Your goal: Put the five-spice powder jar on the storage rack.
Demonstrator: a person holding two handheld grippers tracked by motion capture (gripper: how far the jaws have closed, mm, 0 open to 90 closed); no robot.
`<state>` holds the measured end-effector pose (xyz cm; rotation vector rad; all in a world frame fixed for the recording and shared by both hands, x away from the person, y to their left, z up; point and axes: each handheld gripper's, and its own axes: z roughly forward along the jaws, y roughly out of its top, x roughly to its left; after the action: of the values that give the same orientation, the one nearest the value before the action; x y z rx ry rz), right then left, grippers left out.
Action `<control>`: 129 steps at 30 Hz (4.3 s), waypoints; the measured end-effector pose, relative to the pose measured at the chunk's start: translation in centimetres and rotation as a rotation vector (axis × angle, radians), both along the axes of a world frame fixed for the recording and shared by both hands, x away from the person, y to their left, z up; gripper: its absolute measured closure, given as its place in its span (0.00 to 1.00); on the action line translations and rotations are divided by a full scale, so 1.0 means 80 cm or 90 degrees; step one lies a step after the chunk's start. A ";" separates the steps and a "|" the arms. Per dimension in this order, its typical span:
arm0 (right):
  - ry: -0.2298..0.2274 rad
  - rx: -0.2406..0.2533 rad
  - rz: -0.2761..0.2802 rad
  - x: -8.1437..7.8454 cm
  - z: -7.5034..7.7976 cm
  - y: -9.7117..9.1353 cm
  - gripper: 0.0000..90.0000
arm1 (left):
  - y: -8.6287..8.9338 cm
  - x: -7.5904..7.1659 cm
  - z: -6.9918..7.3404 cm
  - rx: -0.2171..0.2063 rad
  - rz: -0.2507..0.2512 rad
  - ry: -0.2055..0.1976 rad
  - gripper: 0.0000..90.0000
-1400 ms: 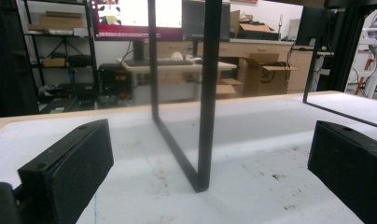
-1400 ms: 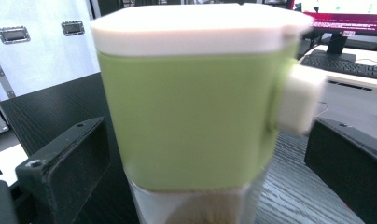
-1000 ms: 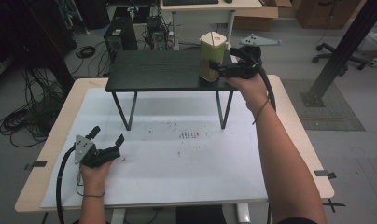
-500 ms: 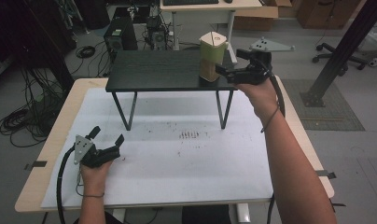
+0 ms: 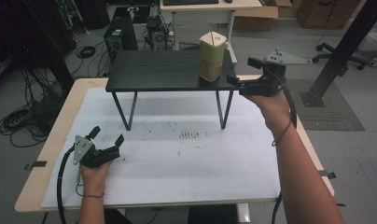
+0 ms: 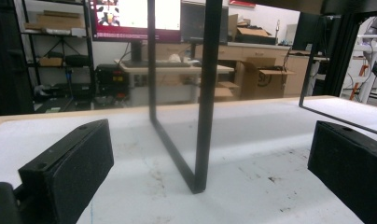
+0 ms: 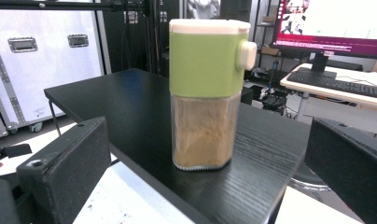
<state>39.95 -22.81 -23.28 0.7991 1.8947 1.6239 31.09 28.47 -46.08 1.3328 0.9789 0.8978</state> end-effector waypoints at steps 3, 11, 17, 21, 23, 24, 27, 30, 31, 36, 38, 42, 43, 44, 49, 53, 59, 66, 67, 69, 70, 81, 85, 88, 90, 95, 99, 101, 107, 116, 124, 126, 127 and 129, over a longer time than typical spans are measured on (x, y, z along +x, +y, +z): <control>-0.003 0.003 -0.007 -0.011 -0.003 -0.010 0.00 | 0.000 0.000 0.000 -0.001 -0.002 0.000 0.00; -0.004 0.010 -0.021 -0.027 -0.014 -0.027 0.00 | -0.001 0.000 0.000 0.000 -0.005 0.000 0.00; -0.003 0.015 -0.028 -0.037 -0.026 -0.037 0.00 | 0.000 0.000 0.000 -0.003 -0.005 0.001 0.00; -0.003 0.019 -0.030 -0.045 -0.034 -0.043 0.00 | 0.000 0.000 0.000 -0.003 -0.008 0.001 0.00; -0.002 0.020 -0.032 -0.047 -0.038 -0.045 0.00 | 0.000 0.000 0.000 -0.003 -0.008 0.001 0.00; -0.002 0.020 -0.033 -0.048 -0.039 -0.046 0.00 | 0.000 0.000 0.000 -0.003 -0.009 0.000 0.00; -0.002 0.022 -0.034 -0.051 -0.042 -0.048 0.00 | 0.000 0.000 0.000 -0.003 -0.009 0.000 0.00; -0.001 0.025 -0.036 -0.056 -0.049 -0.051 0.00 | 0.000 0.000 0.000 -0.004 -0.010 0.000 0.00; -0.001 0.025 -0.036 -0.056 -0.049 -0.051 0.00 | 0.000 0.000 0.000 -0.004 -0.010 0.000 0.00; 0.003 0.027 -0.033 -0.062 -0.063 -0.051 0.00 | 0.000 0.000 0.000 -0.004 -0.011 0.000 0.00; 0.006 0.028 -0.032 -0.063 -0.068 -0.050 0.00 | 0.000 0.000 0.000 -0.004 -0.011 -0.001 0.00; 0.010 0.030 -0.032 -0.065 -0.076 -0.050 0.00 | 0.000 0.000 0.000 -0.005 -0.012 -0.001 0.00; 0.013 0.029 -0.032 -0.065 -0.080 -0.049 0.00 | 0.000 0.000 0.000 -0.005 -0.012 -0.001 0.00; 0.017 0.029 -0.030 -0.066 -0.084 -0.048 0.00 | 0.000 0.000 0.000 -0.005 -0.012 -0.001 0.00; 0.021 0.029 -0.030 -0.066 -0.093 -0.047 0.00 | 0.000 0.000 0.000 -0.005 -0.013 -0.001 0.00; 0.025 0.031 -0.029 -0.066 -0.099 -0.047 0.00 | 0.000 0.000 0.000 -0.005 -0.012 -0.001 0.00; 0.027 0.034 -0.029 -0.066 -0.109 -0.047 0.00 | 0.000 0.000 0.000 -0.007 -0.013 -0.002 0.00; 0.036 0.038 -0.029 -0.063 -0.127 -0.046 0.00 | 0.000 0.000 0.000 -0.009 -0.014 -0.003 0.00; 0.037 0.037 -0.029 -0.063 -0.129 -0.046 0.00 | 0.000 0.000 0.000 -0.009 -0.014 -0.003 0.00; 0.040 0.040 -0.029 -0.063 -0.134 -0.045 0.00 | 0.000 0.000 0.000 -0.009 -0.014 -0.003 0.00; 0.040 0.040 -0.029 -0.063 -0.134 -0.045 0.00 | 0.000 0.000 0.000 -0.009 -0.014 -0.003 0.00; 0.050 0.047 -0.033 -0.067 -0.156 -0.046 0.00 | 0.000 0.000 0.000 -0.010 -0.016 -0.005 0.00; 0.057 0.046 -0.033 -0.069 -0.165 -0.046 0.00 | 0.000 0.000 0.000 -0.011 -0.017 -0.006 0.00; 0.057 0.047 -0.035 -0.069 -0.167 -0.047 0.00 | 0.000 0.000 0.000 -0.010 -0.017 -0.006 0.00; 0.058 0.048 -0.035 -0.070 -0.169 -0.048 0.00 | 0.000 0.000 0.000 -0.010 -0.017 -0.006 0.00; 0.061 0.054 -0.038 -0.071 -0.180 -0.049 0.00 | -0.001 0.000 0.000 -0.010 -0.017 -0.006 0.00; 0.064 0.056 -0.040 -0.071 -0.188 -0.049 0.00 | -0.001 0.000 0.001 -0.009 -0.017 -0.006 0.00; 0.068 0.058 -0.042 -0.071 -0.198 -0.048 0.00 | -0.001 0.000 0.000 -0.010 -0.017 -0.006 0.00; 0.078 0.063 -0.045 -0.070 -0.217 -0.045 0.00 | -0.001 -0.001 0.001 -0.009 -0.017 -0.006 0.00; 0.101 0.072 -0.055 -0.070 -0.249 -0.040 0.00 | -0.001 0.000 0.001 -0.010 -0.018 -0.007 0.00; 0.105 0.081 -0.061 -0.072 -0.270 -0.038 0.01 | -0.001 -0.001 0.001 -0.010 -0.019 -0.007 0.00; 0.107 0.089 -0.064 -0.073 -0.278 -0.038 0.01 | -0.001 -0.001 0.001 -0.010 -0.020 -0.008 0.00; 0.108 0.085 -0.064 -0.074 -0.280 -0.037 0.01 | -0.001 -0.001 0.001 -0.010 -0.020 -0.008 0.00; 0.098 0.090 -0.064 -0.075 -0.280 -0.037 0.01 | -0.001 0.000 0.001 -0.010 -0.020 -0.008 0.00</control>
<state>33.92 -25.81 -45.65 1.0892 1.8251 1.6895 31.08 28.41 -46.04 1.3237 0.9511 0.8718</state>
